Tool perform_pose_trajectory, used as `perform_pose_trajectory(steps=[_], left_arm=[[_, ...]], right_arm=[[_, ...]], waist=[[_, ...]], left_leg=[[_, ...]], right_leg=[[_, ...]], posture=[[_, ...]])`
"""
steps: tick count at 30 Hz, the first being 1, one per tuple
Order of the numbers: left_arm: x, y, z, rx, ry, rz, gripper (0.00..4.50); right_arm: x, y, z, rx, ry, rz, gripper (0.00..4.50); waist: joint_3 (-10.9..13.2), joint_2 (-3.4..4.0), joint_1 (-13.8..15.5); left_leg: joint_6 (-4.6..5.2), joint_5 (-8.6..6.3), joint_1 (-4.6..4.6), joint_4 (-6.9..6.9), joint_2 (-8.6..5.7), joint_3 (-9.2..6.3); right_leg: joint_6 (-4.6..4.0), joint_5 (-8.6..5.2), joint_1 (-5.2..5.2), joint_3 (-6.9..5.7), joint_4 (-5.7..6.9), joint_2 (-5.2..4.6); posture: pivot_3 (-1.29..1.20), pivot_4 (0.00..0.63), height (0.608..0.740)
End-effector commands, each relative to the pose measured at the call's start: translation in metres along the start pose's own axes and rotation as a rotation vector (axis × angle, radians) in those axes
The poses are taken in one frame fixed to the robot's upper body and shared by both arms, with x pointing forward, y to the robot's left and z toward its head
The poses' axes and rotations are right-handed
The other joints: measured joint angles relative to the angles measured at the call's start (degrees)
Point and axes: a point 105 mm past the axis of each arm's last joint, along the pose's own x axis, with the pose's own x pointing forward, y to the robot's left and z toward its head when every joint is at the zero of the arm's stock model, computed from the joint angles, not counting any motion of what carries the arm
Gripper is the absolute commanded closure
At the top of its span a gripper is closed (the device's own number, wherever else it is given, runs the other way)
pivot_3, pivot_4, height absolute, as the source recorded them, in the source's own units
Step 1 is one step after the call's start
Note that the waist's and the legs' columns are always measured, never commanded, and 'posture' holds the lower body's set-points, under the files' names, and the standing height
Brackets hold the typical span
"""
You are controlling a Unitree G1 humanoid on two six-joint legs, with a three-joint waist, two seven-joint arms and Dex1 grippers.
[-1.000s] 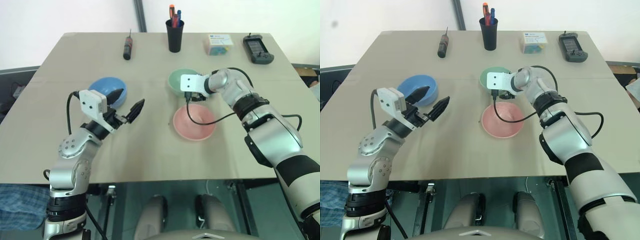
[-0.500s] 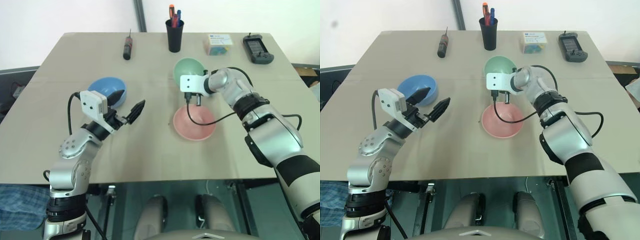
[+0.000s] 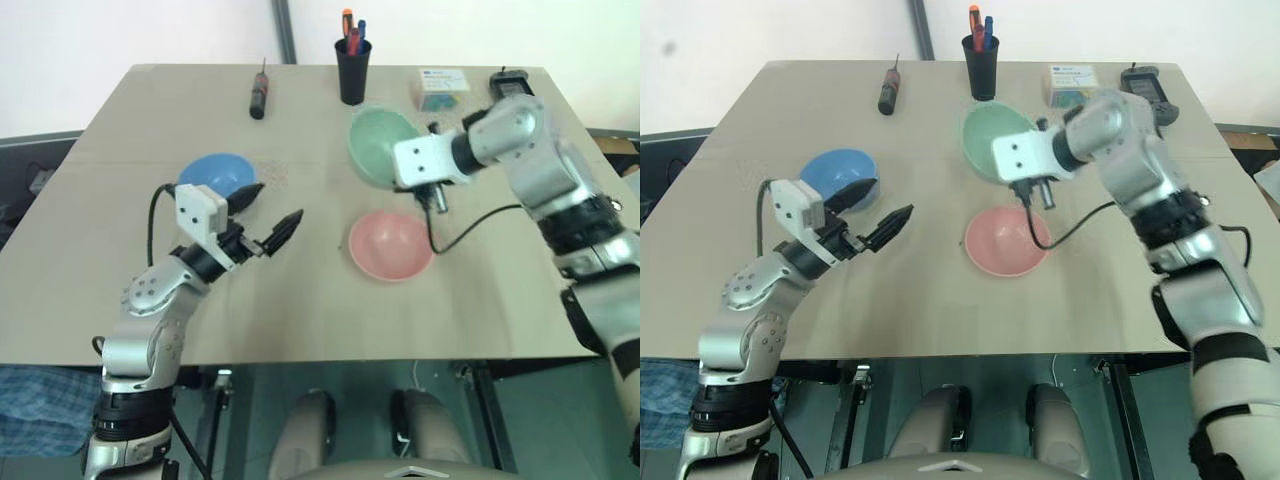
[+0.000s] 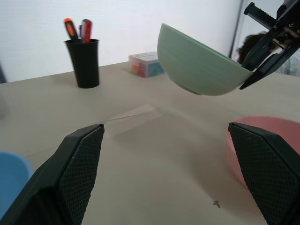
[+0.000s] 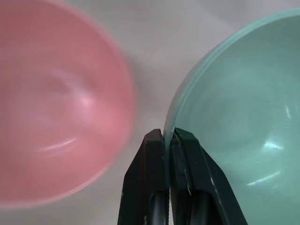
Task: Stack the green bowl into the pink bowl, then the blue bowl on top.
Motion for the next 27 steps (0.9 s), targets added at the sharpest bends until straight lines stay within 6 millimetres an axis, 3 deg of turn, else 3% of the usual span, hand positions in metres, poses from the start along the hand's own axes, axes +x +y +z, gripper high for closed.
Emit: perform_pose_trajectory(steps=[1, 9, 15, 16, 17, 21, 24, 27], left_arm=[[0.007, -0.008, 0.011, 0.047, -0.024, -0.09, 0.0], [0.013, -0.018, 0.011, 0.06, 0.001, -0.208, 0.0], [0.019, -0.018, 0.009, 0.067, 0.004, -0.231, 0.0], [0.019, -0.018, 0.009, 0.066, 0.004, -0.234, 0.0], [0.02, -0.018, 0.009, 0.066, 0.004, -0.237, 0.0], [0.021, -0.018, 0.01, 0.069, 0.004, -0.244, 0.0], [0.023, -0.017, 0.012, 0.08, 0.006, -0.238, 0.0], [0.026, -0.013, 0.01, 0.124, 0.038, -0.2, 0.0]], right_arm=[[-0.018, 0.026, 0.019, -0.037, -0.023, 0.098, 4.48], [-0.025, 0.054, 0.027, 0.005, -0.013, 0.132, 4.48], [-0.02, 0.054, 0.039, 0.022, -0.045, 0.09, 4.48], [-0.019, 0.053, 0.041, 0.024, -0.052, 0.082, 3.84], [-0.019, 0.051, 0.044, 0.028, -0.062, 0.071, 3.66], [-0.02, 0.049, 0.048, 0.091, -0.105, 0.045, 2.06], [-0.029, 0.037, 0.048, 0.247, -0.175, -0.049, 0.92], [-0.046, 0.032, 0.042, 0.374, -0.234, -0.11, 0.92]], waist=[[0.0, 0.0, -0.07], [0.0, 0.0, -0.21], [0.0, -0.01, -0.11], [0.0, -0.01, -0.11], [0.0, -0.01, -0.12], [0.0, -0.01, -0.12], [0.0, -0.01, -0.13], [0.0, -0.02, 0.2]], left_leg=[[0.0, 0.0, 0.0, 0.0, 0.0, -0.02], [0.01, 0.0, 0.11, 0.05, 0.04, 0.01], [0.01, 0.0, 0.06, 0.15, 0.01, 0.0], [0.01, 0.0, 0.06, 0.16, 0.01, -0.01], [0.01, 0.0, 0.06, 0.16, 0.01, -0.01], [0.0, 0.0, 0.06, 0.16, 0.02, -0.04], [0.0, 0.0, 0.06, 0.16, 0.02, -0.03], [0.01, 0.0, 0.05, 0.16, 0.02, -0.06]], right_leg=[[0.0, 0.0, 0.0, -0.01, 0.0, 0.0], [0.01, -0.01, 0.05, 0.03, 0.07, 0.04], [0.01, -0.01, 0.08, 0.01, 0.06, 0.01], [0.01, -0.01, 0.08, 0.01, 0.06, 0.01], [0.01, 0.0, 0.09, 0.01, 0.06, 0.01], [0.01, -0.01, 0.08, -0.01, 0.07, 0.02], [0.01, 0.0, 0.09, 0.0, 0.07, 0.02], [0.01, 0.0, 0.09, -0.02, 0.08, 0.02]], posture=[[0.0, 0.15, 0.74], [0.0, 0.15, 0.74], [0.0, 0.15, 0.74], [0.0, 0.15, 0.74], [0.0, 0.15, 0.74], [0.0, 0.15, 0.74], [0.0, 0.15, 0.74], [0.0, 0.15, 0.74]])
